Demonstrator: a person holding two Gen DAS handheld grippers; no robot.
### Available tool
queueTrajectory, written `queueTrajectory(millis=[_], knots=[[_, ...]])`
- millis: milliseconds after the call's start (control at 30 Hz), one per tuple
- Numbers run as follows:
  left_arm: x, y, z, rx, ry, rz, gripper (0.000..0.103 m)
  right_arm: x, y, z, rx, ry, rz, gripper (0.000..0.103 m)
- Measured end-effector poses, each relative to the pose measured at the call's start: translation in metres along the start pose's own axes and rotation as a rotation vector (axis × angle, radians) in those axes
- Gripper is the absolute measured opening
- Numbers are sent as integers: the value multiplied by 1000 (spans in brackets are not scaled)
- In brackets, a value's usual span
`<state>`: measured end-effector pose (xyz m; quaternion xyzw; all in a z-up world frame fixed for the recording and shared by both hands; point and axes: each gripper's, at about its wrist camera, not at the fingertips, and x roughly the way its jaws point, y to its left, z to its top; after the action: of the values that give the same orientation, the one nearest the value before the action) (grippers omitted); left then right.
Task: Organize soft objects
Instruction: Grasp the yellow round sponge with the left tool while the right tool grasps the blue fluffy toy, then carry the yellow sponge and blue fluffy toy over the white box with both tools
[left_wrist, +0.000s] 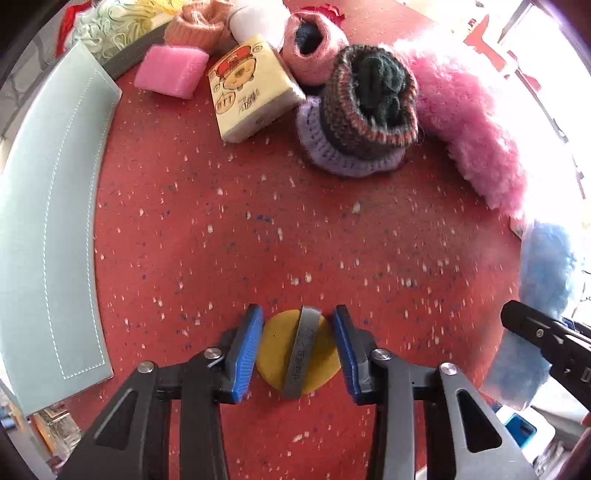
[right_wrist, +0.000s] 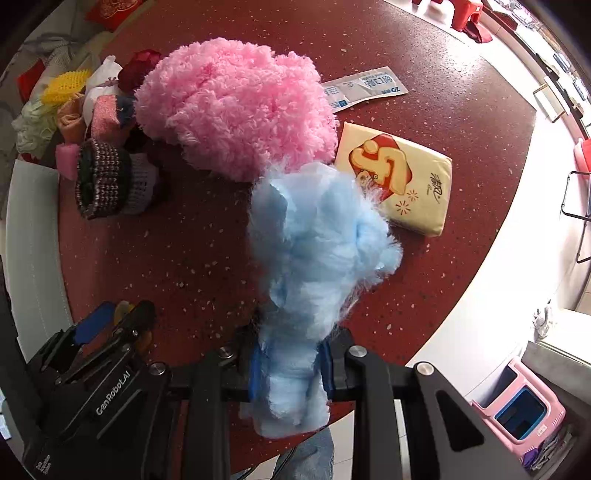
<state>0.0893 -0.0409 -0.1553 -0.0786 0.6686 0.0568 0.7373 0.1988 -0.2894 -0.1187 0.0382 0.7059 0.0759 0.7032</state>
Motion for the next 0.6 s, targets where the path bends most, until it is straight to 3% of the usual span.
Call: queueTrajectory(millis=[300,600], knots=[[-32,16,-40,58,20,-27,39,-26,7,-22,-30,-19,52,27],[-91,-1,-66,166,-2,-58,39,-47,14,-71,-46,5,88,27]])
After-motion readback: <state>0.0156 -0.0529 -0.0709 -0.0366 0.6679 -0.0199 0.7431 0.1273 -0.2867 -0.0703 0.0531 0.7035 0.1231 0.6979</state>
